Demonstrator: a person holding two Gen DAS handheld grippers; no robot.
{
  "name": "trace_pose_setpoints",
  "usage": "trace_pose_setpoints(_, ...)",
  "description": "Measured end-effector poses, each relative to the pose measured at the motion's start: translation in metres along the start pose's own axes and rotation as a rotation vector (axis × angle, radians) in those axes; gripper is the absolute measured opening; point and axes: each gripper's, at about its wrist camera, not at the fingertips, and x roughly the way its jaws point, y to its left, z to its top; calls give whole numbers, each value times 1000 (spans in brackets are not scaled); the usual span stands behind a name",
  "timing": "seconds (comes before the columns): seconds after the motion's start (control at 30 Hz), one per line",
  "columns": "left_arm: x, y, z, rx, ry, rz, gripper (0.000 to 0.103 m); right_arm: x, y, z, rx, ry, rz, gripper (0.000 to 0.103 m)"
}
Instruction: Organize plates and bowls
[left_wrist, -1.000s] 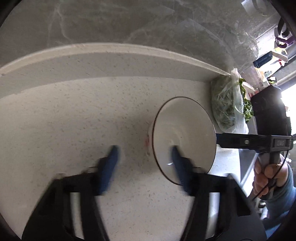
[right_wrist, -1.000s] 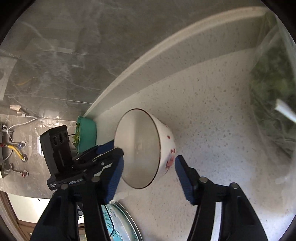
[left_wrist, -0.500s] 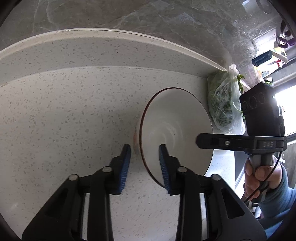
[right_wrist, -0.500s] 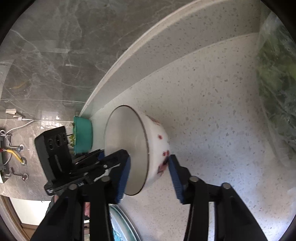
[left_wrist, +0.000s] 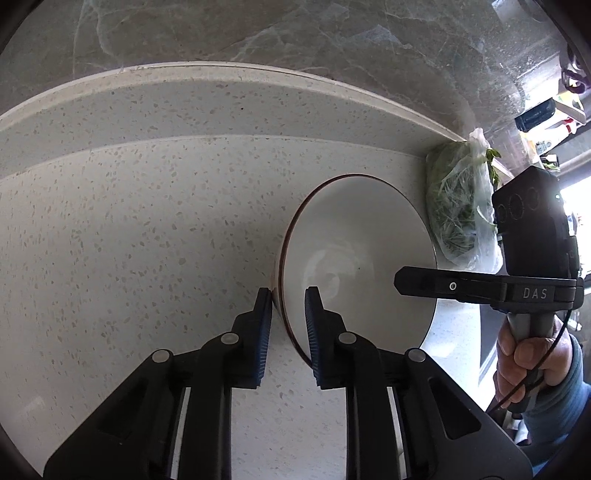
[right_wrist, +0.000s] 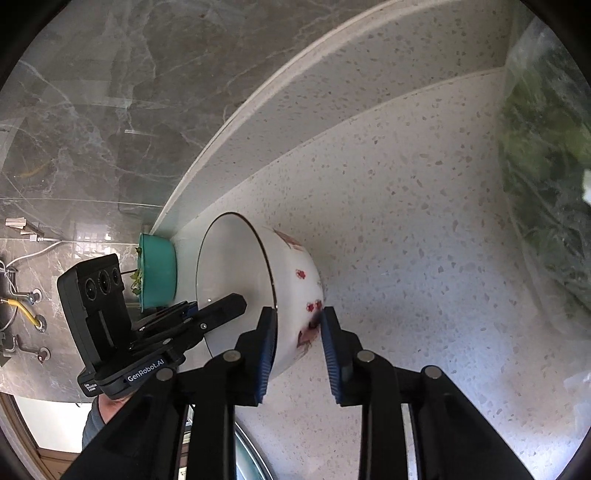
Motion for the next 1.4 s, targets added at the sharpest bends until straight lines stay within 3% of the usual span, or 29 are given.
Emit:
trace_pose_setpoints(0.4,-29,-18,-12,-2,-4,5,16,-22,13,-10,-11,-14,13,28)
trace_pose_setpoints(0.87,-90,-68,-58,29,-55,11,16,-64,46,-55,-72,-27,41,29)
trace_pose_setpoints(1.4,-114,-144,-177,65,0,-19,17,-121,47,-140,-108,-8,58,32)
